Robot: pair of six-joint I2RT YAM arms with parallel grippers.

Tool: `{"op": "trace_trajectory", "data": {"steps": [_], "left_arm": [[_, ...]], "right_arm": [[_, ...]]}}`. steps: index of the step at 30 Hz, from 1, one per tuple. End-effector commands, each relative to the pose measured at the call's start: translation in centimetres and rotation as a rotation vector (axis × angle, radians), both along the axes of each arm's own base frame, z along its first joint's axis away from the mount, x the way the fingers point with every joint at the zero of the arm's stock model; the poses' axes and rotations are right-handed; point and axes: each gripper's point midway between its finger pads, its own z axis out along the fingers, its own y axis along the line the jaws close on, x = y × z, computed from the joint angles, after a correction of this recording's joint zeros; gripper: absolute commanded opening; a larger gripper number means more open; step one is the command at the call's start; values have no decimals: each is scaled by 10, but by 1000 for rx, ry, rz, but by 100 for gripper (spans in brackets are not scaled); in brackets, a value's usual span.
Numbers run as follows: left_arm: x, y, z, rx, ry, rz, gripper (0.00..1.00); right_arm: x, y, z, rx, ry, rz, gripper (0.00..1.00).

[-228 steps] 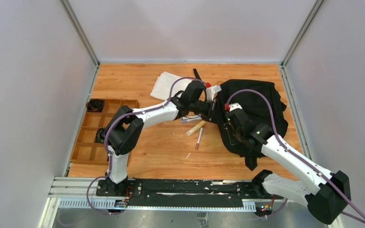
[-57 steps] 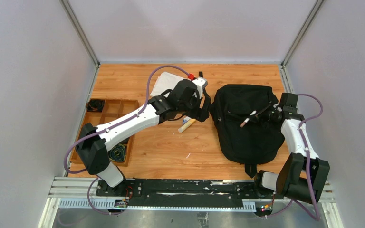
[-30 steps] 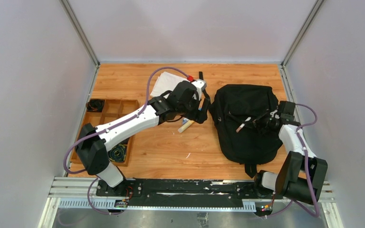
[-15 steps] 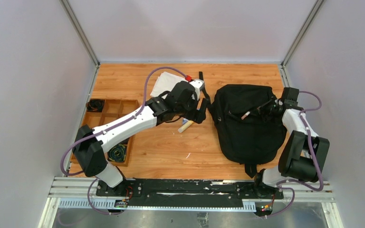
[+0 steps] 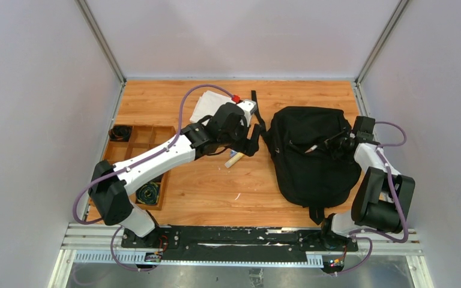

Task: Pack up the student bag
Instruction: Place the stationery in the student bag.

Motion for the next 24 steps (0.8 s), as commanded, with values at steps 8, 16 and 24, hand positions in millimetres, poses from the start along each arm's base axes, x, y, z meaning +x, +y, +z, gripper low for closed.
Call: {"op": "trace_trajectory", "data": {"steps": [8,16,24], "left_arm": [[-7,-1,7,-27,-9,-12,80],[-7,-2,4,-30,-7,-17,80],[-8,-4,1,-42,2,-22,80]], "right_arm": [[27,33,49,58,-227,78,47],[-9,26,79,-150,-227,230,49],[-23,9,81,-458,-167,458,36]]}}
